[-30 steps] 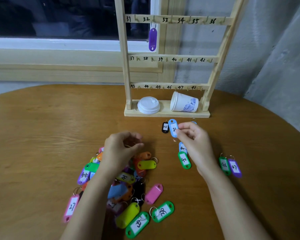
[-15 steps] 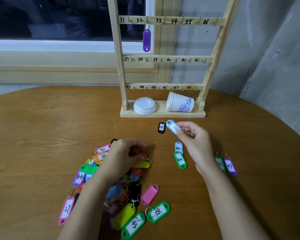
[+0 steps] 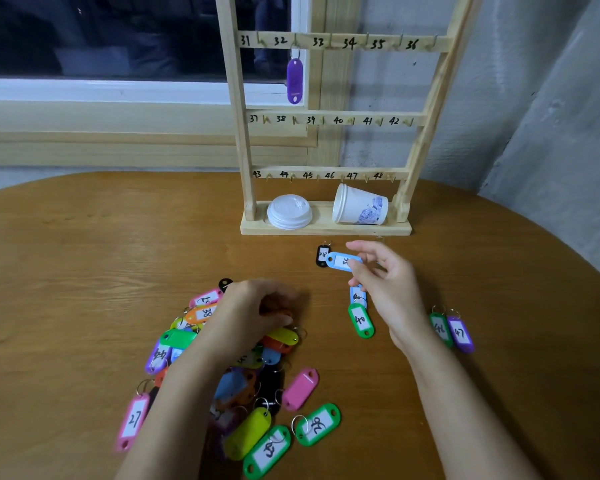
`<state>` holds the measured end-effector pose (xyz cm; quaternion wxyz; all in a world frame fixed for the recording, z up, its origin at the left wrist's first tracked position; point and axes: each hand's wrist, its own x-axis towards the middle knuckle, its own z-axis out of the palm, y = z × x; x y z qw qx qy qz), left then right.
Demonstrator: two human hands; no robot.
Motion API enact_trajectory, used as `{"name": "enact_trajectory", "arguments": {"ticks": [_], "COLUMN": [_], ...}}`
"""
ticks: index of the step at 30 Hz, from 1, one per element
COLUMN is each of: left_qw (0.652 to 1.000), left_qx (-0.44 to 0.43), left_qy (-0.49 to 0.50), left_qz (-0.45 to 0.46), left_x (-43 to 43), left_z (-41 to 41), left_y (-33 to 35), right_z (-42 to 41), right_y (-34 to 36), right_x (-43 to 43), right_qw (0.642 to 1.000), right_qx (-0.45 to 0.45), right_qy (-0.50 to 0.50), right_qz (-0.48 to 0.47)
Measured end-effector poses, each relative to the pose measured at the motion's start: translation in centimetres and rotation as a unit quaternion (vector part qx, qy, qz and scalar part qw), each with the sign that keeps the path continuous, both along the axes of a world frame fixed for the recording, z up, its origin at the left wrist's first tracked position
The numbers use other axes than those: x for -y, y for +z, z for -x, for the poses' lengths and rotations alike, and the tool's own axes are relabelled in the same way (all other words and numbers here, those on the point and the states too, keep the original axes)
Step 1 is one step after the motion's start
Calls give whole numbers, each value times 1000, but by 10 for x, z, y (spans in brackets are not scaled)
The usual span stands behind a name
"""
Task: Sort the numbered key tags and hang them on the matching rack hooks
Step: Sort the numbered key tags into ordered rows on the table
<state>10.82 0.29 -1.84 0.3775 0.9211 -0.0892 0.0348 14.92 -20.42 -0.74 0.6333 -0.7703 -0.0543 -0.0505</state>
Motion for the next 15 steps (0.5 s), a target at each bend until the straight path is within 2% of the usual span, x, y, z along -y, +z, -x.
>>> {"name": "enact_trajectory", "arguments": {"ticks": [6,11,15], "left_qw": [999,992,982], "left_qx": [19,95,130], "left_qy": [17,75,113], "left_qz": [34,36,75], "left_x": [1,1,1], "left_z": [1,2,3], "left_y": [1,6,9], "right_z": [0,1,2], "right_y": [0,1,2], "right_x": [0,-1,-2], "right_qw": [999,998,997], "right_qx": [-18,-25,-23], "right_qy": [-5,5,9], "right_qz": [-29,-59,-66]}}
